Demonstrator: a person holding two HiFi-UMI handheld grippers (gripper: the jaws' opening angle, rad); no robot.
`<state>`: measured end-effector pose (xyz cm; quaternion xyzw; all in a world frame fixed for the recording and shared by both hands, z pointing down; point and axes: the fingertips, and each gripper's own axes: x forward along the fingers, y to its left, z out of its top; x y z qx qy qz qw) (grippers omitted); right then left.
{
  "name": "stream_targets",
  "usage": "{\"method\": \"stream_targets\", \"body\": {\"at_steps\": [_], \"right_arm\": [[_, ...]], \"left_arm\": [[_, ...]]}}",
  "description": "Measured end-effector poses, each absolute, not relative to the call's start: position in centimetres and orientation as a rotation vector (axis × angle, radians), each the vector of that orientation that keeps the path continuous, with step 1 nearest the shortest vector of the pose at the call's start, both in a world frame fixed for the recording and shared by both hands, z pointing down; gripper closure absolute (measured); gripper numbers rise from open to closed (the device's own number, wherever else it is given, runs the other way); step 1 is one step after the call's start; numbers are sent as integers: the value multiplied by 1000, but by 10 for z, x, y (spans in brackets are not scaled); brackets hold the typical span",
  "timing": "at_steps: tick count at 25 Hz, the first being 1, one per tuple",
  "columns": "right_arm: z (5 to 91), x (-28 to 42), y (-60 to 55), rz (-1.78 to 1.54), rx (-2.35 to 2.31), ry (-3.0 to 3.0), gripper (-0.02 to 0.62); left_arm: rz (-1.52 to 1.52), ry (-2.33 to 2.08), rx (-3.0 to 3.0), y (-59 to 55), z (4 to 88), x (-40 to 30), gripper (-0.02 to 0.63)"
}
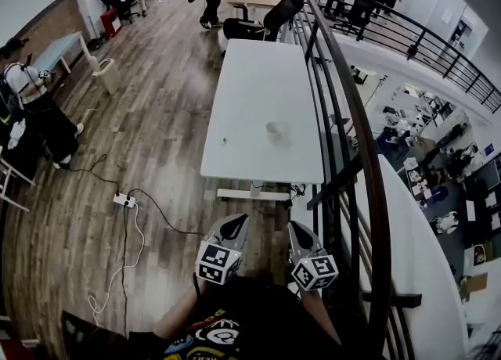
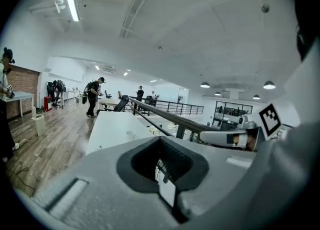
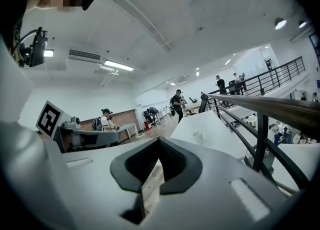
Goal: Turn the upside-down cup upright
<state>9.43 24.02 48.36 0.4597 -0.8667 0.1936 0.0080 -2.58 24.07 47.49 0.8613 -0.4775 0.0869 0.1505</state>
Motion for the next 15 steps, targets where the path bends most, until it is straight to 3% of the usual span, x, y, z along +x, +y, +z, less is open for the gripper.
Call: {"method": "stream_targets", "body": {"at_steps": [15], "right_arm": [[541,53,215,669,1429,-2677,597]], "left_arm": [[308,-1189,2529,216,526,-45,601]]}}
